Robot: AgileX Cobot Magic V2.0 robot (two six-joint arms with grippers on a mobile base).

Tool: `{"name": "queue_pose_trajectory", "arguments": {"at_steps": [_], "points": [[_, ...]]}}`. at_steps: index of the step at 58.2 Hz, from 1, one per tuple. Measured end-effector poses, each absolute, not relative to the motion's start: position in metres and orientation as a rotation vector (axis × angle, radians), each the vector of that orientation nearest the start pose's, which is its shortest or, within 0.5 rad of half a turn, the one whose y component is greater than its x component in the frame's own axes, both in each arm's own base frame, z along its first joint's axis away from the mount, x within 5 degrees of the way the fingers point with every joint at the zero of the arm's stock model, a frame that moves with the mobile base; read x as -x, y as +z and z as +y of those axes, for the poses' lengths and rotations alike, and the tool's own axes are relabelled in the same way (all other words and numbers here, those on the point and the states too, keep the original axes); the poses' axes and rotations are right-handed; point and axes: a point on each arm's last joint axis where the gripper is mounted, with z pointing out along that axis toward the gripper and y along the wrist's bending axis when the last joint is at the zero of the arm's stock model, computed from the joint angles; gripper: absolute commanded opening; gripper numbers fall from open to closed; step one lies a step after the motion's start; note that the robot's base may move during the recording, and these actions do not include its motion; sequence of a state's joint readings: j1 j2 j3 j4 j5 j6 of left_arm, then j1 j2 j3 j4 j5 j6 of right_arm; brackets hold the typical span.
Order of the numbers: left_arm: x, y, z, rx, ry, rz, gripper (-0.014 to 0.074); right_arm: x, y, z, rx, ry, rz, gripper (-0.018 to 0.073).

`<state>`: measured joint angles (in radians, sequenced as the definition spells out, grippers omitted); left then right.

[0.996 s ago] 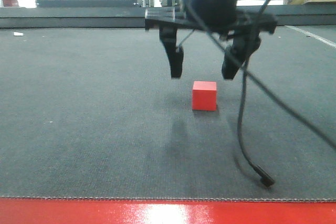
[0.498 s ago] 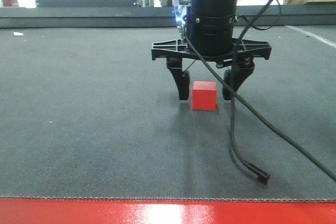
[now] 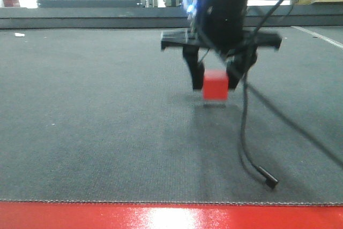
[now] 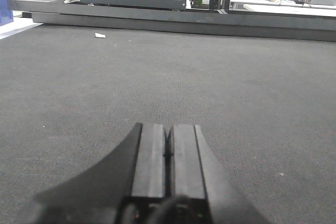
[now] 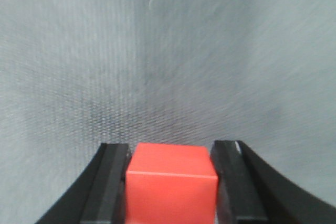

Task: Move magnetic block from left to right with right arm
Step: 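Close the right gripper on the red cube and lift it, then hold the red cube in the right gripper while the base turns away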

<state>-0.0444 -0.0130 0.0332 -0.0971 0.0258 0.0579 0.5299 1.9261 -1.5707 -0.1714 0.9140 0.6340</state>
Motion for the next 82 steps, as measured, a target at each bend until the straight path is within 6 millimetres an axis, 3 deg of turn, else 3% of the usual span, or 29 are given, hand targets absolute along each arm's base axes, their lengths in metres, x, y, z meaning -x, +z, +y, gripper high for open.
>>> {"name": "queue_pose_trajectory", "arguments": {"at_steps": [7, 15, 25, 36, 52, 62, 75, 82], "points": [[-0.057, 0.2, -0.003, -0.006, -0.069, 1.53, -0.0126, -0.36, 0.277, 0.18, 0.087, 0.123, 2.651, 0.023], [-0.057, 0.2, -0.003, -0.006, -0.069, 1.53, -0.0126, -0.337, 0.306, 0.147, 0.144, 0.164, 2.568, 0.023], [-0.057, 0.2, -0.003, -0.006, -0.069, 1.53, -0.0126, -0.297, 0.315, 0.097, 0.127, 0.156, 2.503, 0.023], [-0.057, 0.2, -0.003, -0.006, -0.069, 1.53, -0.0126, -0.239, 0.302, 0.054, 0.068, 0.12, 2.458, 0.023], [-0.057, 0.2, -0.003, -0.006, -0.069, 1.53, -0.0126, -0.149, 0.285, 0.031, 0.074, 0.148, 2.286, 0.023], [-0.057, 0.2, -0.003, -0.006, -0.069, 1.53, -0.0126, -0.103, 0.294, 0.019, 0.072, 0.163, 2.111, 0.023], [-0.057, 0.2, -0.003, -0.006, -0.069, 1.53, -0.0126, -0.06, 0.314, 0.008, 0.064, 0.174, 1.88, 0.023], [-0.057, 0.2, -0.003, -0.006, -0.069, 1.53, -0.0126, -0.047, 0.317, 0.005, 0.059, 0.181, 1.812, 0.023]]}}
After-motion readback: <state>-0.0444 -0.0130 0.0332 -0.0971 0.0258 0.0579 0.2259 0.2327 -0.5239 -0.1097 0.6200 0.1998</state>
